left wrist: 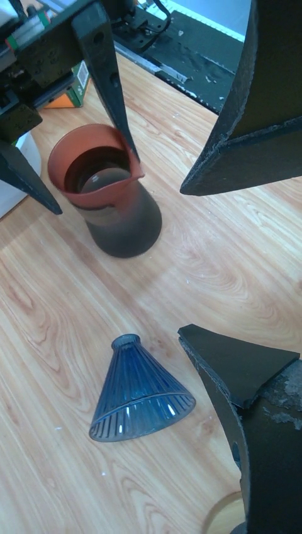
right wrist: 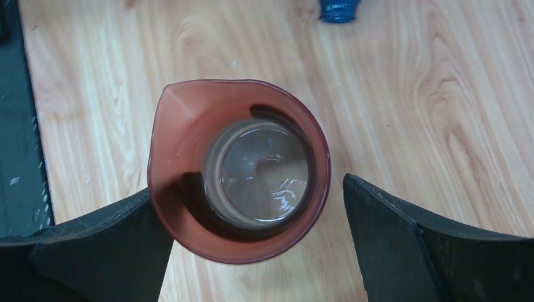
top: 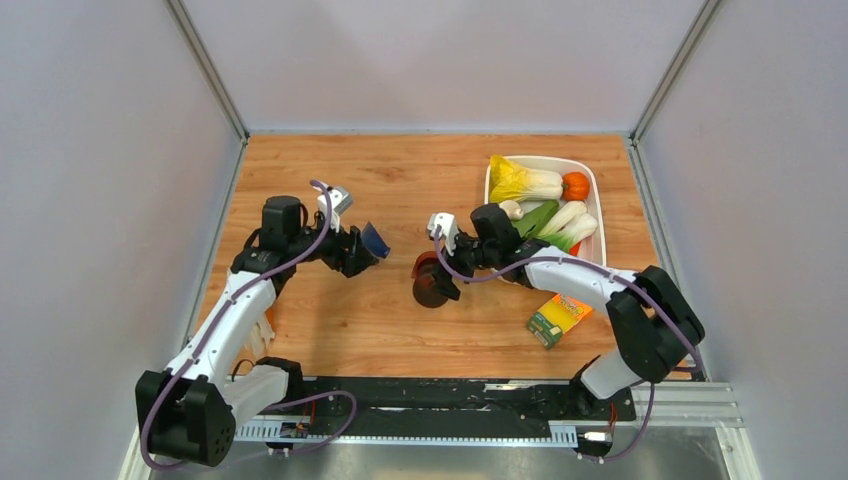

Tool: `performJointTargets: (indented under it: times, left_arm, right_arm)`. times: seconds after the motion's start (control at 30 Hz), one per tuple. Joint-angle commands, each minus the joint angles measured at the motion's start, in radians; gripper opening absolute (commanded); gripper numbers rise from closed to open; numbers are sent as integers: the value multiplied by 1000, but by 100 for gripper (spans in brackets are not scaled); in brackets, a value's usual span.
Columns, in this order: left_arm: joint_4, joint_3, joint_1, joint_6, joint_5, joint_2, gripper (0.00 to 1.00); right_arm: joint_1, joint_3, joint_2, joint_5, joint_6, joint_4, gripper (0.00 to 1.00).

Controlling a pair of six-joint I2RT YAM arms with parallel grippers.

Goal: Place the coffee filter in the dripper

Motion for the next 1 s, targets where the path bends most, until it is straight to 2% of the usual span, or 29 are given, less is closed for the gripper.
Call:
performJointTargets:
  times: [0.0, 0.23, 0.4, 0.5, 0.63, 0.73, 0.83, 0.97]
  left_arm:
    - [36, -14, 16, -81, -4, -24, 87]
    - [103, -13, 59, -163, -3, 24, 86]
    - [100, 26, 75, -153, -19, 53, 86]
    - [65, 70, 87, -122, -34, 76, 88]
    - [-52, 181, 142, -73, -63, 125, 93]
    - [-205, 310, 202, -23, -108, 210, 94]
    - [-389, 414, 308, 35, -129, 296, 94]
    - [-546, 566, 382, 205, -250, 434, 89]
  right_arm:
    - [11, 38, 53, 150, 220, 183, 100]
    - [16, 101, 154, 297, 391, 250, 100]
    - [13, 147, 187, 339, 382, 257, 100]
    - [7, 162, 168, 296, 338, 235, 100]
    - [-1, 155, 96, 217, 244, 170, 100]
    - [-23, 156, 31, 151, 173, 80, 100]
    - [-50, 157, -36, 100, 132, -3, 100]
    - [-65, 178, -107, 72, 111, -106, 100]
